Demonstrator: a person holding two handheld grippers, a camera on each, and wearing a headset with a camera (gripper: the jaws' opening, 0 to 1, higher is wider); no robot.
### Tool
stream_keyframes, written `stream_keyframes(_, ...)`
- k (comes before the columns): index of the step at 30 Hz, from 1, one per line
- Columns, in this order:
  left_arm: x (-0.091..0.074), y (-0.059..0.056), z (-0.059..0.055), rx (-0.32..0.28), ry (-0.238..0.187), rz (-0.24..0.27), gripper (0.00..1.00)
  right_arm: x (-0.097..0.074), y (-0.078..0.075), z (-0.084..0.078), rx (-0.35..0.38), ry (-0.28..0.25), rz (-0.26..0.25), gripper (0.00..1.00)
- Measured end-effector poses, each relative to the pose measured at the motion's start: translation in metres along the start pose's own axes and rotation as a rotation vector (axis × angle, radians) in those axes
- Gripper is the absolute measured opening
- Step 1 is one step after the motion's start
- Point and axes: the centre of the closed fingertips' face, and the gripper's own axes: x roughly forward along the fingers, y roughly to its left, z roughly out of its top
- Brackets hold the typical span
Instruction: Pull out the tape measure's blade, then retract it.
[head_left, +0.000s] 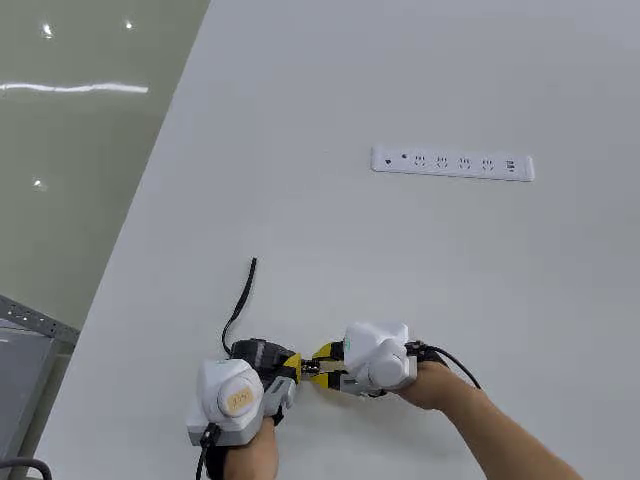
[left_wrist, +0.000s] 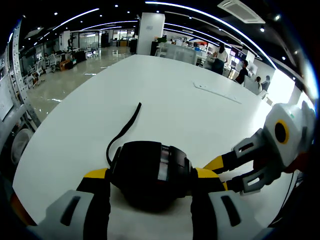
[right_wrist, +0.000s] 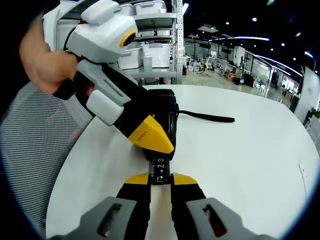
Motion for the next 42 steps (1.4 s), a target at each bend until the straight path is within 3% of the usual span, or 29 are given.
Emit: stream_keyframes(42,-0.002,0.003,0.004,-0.014,-0.006,-0.012,0.63,0.019,0.001,0.015,-0.019,-0.008,0.007,0.13)
